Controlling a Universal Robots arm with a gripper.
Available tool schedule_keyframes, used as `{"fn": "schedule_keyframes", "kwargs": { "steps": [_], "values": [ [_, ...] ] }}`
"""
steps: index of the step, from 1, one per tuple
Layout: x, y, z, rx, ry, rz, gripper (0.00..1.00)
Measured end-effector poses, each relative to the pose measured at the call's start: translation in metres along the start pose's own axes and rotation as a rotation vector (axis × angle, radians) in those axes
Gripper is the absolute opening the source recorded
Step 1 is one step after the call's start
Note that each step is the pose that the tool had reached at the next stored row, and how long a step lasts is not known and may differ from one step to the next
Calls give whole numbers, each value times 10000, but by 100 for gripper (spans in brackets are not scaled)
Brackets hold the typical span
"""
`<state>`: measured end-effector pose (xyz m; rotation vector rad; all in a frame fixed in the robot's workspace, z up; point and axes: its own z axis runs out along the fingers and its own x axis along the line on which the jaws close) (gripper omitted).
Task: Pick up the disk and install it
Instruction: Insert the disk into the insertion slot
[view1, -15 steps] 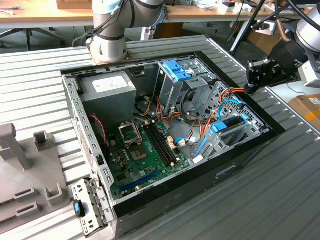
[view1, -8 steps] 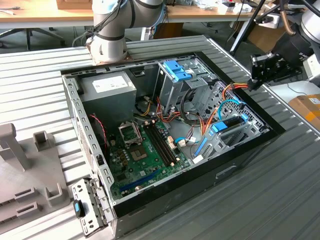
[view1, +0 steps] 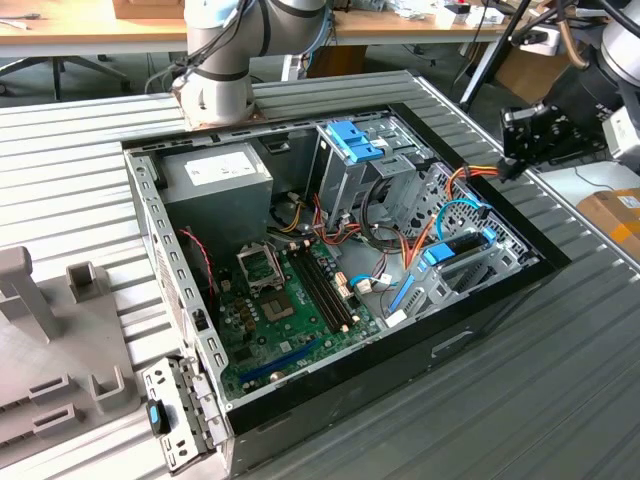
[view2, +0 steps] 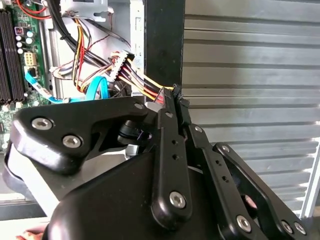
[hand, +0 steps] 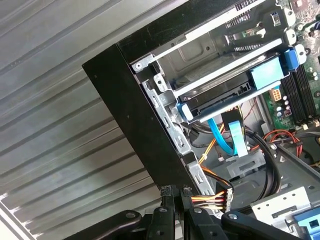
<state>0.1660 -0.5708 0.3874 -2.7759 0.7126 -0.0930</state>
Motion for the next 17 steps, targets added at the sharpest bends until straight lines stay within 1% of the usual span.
{"fn": "schedule_keyframes", "kwargs": {
  "steps": [2, 5, 8, 10, 13, 14, 16, 17],
  "values": [
    [0, 1, 2, 0, 67, 230, 17],
    [-2, 3, 7, -9, 145, 477, 17],
    [-9, 9, 15, -46, 233, 702, 17],
    [-22, 18, 16, -61, 272, 805, 17],
    [-26, 19, 16, -61, 276, 811, 17],
    [-40, 25, 14, -63, 275, 810, 17],
    [-84, 50, 7, -62, 275, 811, 17],
    [-125, 72, 1, -63, 276, 810, 17]
  ]
}}
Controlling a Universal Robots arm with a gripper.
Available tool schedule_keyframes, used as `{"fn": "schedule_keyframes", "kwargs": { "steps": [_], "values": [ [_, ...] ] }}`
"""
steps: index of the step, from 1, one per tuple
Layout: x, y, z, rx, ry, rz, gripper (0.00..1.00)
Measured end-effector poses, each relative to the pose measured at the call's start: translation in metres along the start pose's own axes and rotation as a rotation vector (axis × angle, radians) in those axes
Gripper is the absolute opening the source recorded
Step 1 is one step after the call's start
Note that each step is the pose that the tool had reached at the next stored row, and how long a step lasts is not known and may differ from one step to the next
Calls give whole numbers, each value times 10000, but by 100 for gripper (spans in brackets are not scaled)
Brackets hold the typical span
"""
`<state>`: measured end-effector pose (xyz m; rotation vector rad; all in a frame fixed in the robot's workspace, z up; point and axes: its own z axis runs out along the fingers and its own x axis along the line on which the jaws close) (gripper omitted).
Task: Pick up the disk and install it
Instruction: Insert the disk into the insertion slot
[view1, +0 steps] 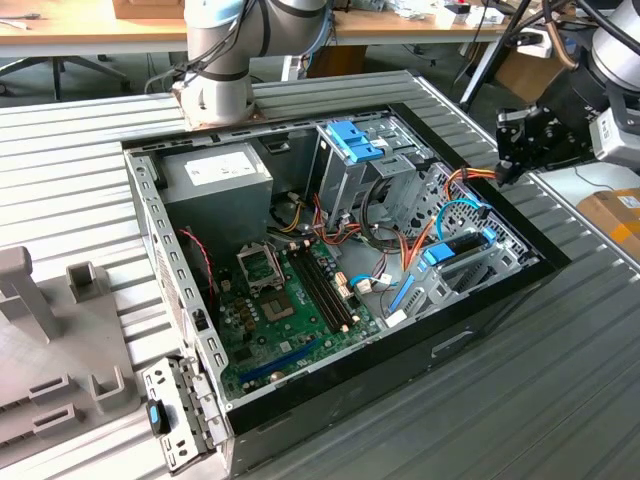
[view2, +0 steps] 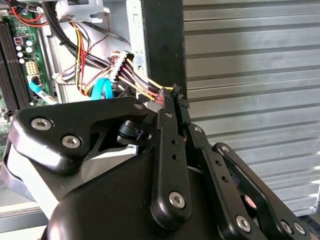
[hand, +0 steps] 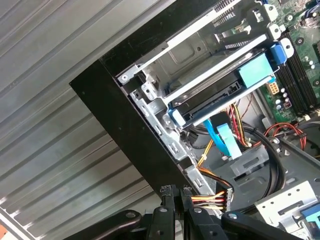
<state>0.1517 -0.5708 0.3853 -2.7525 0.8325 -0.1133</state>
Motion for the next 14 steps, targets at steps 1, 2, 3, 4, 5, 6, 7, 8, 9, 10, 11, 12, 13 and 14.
{"fn": "schedule_keyframes", "kwargs": {
  "steps": [1, 2, 3, 4, 5, 6, 7, 8, 9, 10, 11, 12, 13, 14],
  "values": [
    [-25, 17, -3, 1, 0, 3, 17],
    [-66, 43, -9, 1, 3, 15, 17],
    [-116, 77, -12, 2, 8, 33, 17],
    [-159, 105, -15, 1, 14, 52, 17],
    [-188, 125, -18, 1, 17, 63, 17],
    [-267, 177, -26, 2, 23, 87, 17],
    [-317, 211, -31, 1, 28, 102, 17],
    [-348, 231, -35, 1, 30, 111, 17],
    [-371, 246, -37, 2, 32, 116, 17],
    [-411, 273, -42, 1, 35, 127, 17],
    [-450, 298, -47, 1, 38, 138, 17],
    [-472, 312, -50, 1, 40, 145, 17],
    [-479, 318, -52, 1, 41, 149, 17],
    [-480, 318, -52, 1, 41, 149, 17]
  ]
}}
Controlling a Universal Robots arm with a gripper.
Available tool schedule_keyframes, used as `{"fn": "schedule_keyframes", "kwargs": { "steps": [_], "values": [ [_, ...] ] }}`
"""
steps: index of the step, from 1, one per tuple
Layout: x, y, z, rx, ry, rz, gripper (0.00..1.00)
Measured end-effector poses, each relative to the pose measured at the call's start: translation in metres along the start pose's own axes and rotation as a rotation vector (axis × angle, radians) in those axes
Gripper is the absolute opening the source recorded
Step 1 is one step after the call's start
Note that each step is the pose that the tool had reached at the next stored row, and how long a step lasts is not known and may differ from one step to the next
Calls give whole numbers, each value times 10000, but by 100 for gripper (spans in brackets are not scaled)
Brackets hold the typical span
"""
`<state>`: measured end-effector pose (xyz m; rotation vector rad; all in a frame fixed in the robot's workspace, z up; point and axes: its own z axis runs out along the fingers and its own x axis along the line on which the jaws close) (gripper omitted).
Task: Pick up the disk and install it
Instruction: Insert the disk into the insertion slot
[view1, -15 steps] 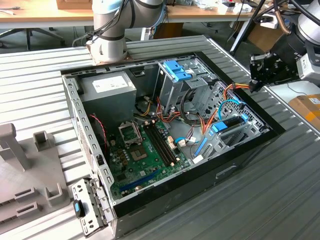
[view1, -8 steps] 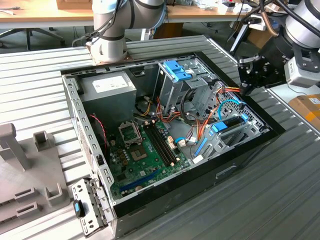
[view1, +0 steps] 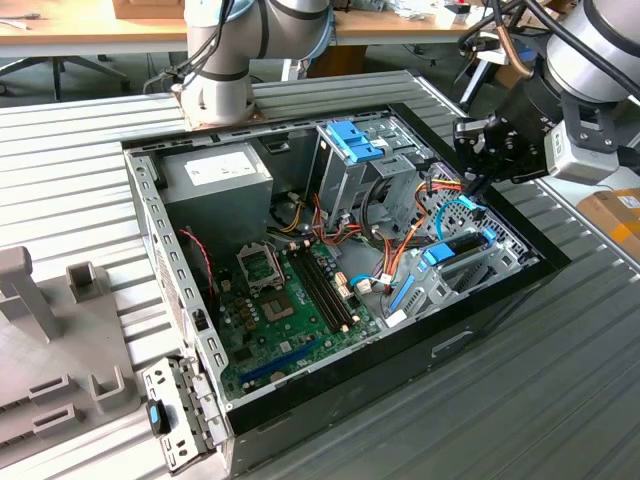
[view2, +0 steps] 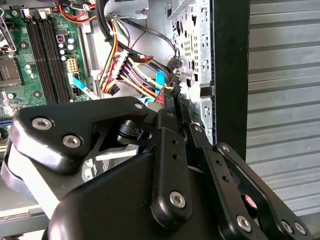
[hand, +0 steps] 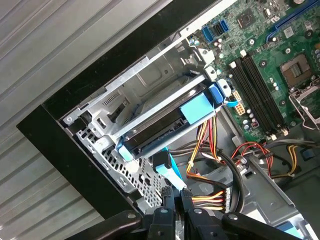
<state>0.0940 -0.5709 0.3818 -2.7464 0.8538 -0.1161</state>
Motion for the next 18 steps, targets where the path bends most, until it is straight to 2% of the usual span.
{"fn": "schedule_keyframes", "kwargs": {
  "steps": [8, 13, 16, 18],
  "values": [
    [-5, 2, -1, 0, 0, 1, 17],
    [9, -19, 5, -1, 0, 1, 17],
    [39, -46, 12, -4, -5, 2, 17],
    [95, -88, 25, -11, -16, 5, 17]
  ]
}}
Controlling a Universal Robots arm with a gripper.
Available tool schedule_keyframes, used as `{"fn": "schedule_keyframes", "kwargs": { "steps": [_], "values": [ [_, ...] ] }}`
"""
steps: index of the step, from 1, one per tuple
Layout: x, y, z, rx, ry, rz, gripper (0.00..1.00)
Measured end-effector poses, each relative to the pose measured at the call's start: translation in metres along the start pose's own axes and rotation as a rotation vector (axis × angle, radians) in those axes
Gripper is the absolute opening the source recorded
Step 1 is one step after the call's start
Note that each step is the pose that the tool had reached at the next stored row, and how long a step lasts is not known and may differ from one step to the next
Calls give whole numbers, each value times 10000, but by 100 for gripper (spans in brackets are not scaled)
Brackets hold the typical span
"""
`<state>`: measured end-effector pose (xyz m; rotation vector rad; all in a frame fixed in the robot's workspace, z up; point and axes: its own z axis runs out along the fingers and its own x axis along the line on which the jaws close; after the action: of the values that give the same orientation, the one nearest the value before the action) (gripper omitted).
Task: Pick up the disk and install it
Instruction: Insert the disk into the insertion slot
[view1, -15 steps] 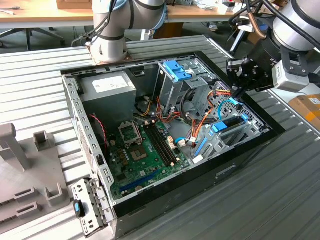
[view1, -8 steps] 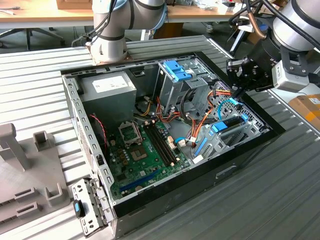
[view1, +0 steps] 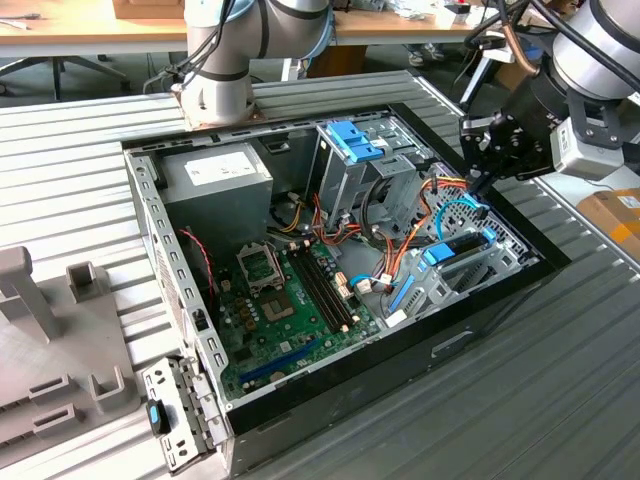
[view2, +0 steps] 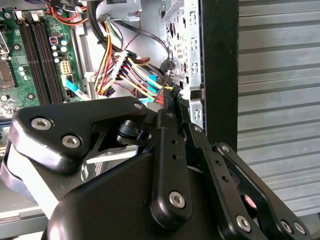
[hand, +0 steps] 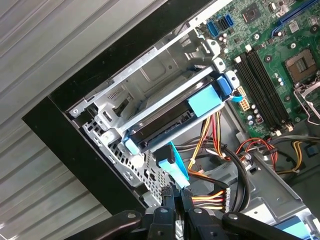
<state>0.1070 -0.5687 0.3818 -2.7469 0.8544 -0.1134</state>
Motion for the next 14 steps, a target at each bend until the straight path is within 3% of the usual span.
{"fn": "schedule_keyframes", "kwargs": {
  "steps": [7, 9, 11, 14],
  "values": [
    [150, -102, 28, -6, 7, 53, 17],
    [152, -101, 35, -4, 155, 579, 17],
    [152, -98, 46, -7, 368, 1320, 17],
    [152, -96, 55, -16, 514, 1812, 17]
  ]
}}
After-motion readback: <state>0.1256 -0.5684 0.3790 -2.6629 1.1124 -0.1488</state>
